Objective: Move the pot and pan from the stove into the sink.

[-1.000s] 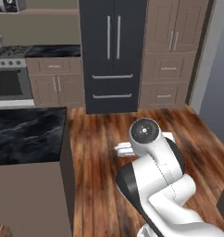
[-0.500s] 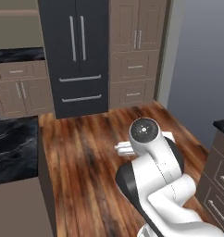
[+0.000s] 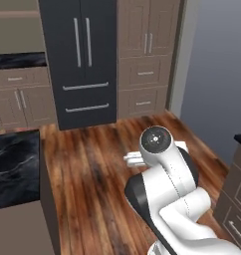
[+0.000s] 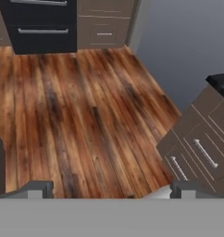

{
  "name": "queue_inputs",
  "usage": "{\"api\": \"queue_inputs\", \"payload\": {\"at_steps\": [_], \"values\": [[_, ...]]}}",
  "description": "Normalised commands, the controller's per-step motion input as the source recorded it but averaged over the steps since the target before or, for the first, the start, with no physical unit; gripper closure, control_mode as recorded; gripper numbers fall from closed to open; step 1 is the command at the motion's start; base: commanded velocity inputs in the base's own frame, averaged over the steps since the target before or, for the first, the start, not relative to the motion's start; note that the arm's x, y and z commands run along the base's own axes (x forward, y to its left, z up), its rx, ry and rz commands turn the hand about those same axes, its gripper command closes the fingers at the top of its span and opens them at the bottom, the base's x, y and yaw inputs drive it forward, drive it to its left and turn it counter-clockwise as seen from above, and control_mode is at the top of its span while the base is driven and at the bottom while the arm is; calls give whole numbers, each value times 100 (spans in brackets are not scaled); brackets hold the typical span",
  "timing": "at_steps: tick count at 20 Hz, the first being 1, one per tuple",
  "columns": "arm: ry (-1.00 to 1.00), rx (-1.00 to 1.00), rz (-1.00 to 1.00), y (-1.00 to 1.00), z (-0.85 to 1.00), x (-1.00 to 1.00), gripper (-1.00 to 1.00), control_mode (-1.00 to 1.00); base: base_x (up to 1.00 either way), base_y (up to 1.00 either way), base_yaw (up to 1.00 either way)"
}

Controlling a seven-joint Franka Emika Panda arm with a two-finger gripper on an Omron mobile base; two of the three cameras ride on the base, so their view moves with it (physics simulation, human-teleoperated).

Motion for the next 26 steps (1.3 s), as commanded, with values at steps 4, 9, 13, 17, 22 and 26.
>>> {"api": "queue_inputs", "payload": {"at_steps": [4,9,13,17,22,26], "values": [[0,0,0,0,0,0,-100,100,77,20,-5],[0,0,0,0,0,0,-100,100,83,23,-5],[0,0,0,0,0,0,-100,100,84,26,-5],[0,0,0,0,0,0,-100,100,83,26,-5],[0,0,0,0,0,0,-100,100,84,29,-4],[0,0,0,0,0,0,-100,100,81,29,-1]]}}
